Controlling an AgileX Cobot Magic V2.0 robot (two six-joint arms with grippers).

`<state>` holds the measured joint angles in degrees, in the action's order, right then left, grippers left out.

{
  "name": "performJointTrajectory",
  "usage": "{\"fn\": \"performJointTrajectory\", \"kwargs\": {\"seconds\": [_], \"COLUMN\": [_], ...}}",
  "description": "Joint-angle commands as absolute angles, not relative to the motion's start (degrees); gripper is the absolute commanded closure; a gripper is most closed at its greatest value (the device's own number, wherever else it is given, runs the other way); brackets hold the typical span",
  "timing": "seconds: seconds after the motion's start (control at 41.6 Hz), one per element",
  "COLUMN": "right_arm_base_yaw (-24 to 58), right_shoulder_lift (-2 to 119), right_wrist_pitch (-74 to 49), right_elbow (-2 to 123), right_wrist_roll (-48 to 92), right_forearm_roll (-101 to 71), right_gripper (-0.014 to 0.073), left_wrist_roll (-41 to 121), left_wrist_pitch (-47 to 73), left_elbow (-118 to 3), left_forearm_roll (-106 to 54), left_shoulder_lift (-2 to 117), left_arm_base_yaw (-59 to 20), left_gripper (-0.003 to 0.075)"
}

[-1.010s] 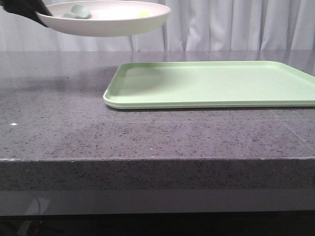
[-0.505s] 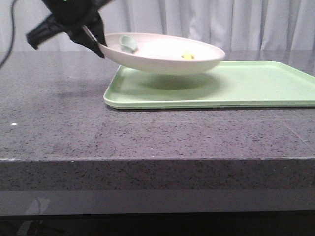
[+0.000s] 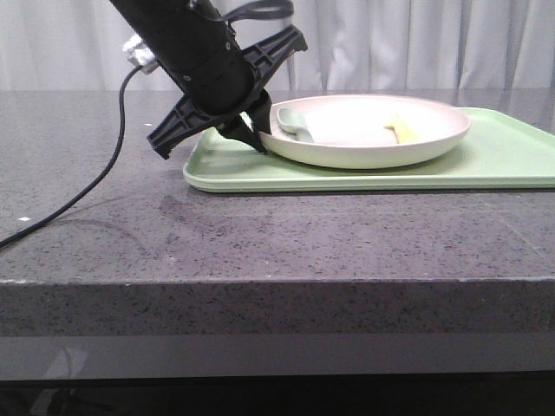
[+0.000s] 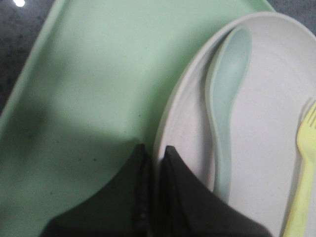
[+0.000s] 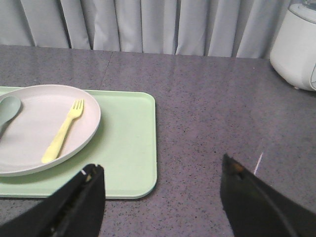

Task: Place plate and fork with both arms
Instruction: 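Lower the plate onto the green tray and open the left gripper, then raise the left gripper away from the tray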

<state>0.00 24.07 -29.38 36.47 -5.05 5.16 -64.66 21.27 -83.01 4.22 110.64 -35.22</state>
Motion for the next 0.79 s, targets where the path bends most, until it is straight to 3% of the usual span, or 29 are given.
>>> {"fn": "performJointTrajectory", "kwargs": {"seconds": [0.0, 0.12, 0.241, 0.361, 0.601, 0.77], "right_arm_base_yaw": [-0.32, -0.32, -0.32, -0.32, -0.32, -0.32], "right_shoulder_lift": [24.96, 24.96, 24.96, 24.96, 24.96, 24.96], "right_wrist_pitch": [-25.49, -25.49, -25.49, -25.49, -25.49, -25.49], "right_elbow": [38.38, 38.38, 38.38, 38.38, 38.38, 38.38], "right_wrist_roll": [-4.56, -4.56, -4.56, -4.56, -4.56, -4.56], "right_forearm_roll": [6.26, 6.26, 6.26, 6.26, 6.26, 6.26], "right_gripper": [0.0075, 0.0075, 0.0075, 0.0075, 0.0075, 0.0075], "left_wrist_roll": [-65.85, -65.85, -65.72, -65.49, -62.83, -44.09], "left_wrist_pitch": [17.12, 16.57, 16.16, 16.16, 23.4, 31.61], "left_elbow": [-85.01, -85.01, -85.01, -85.01, -85.01, -85.01], "left_forearm_roll": [4.37, 4.73, 4.85, 6.91, 20.81, 22.77], "left_shoulder_lift": [107.86, 107.86, 107.86, 107.24, 100.07, 91.4], "left_arm_base_yaw": [-35.9, -35.9, -35.98, -35.98, -35.98, -35.98], "left_gripper": [0.0739, 0.0699, 0.0561, 0.0474, 0.0469, 0.0471]}}
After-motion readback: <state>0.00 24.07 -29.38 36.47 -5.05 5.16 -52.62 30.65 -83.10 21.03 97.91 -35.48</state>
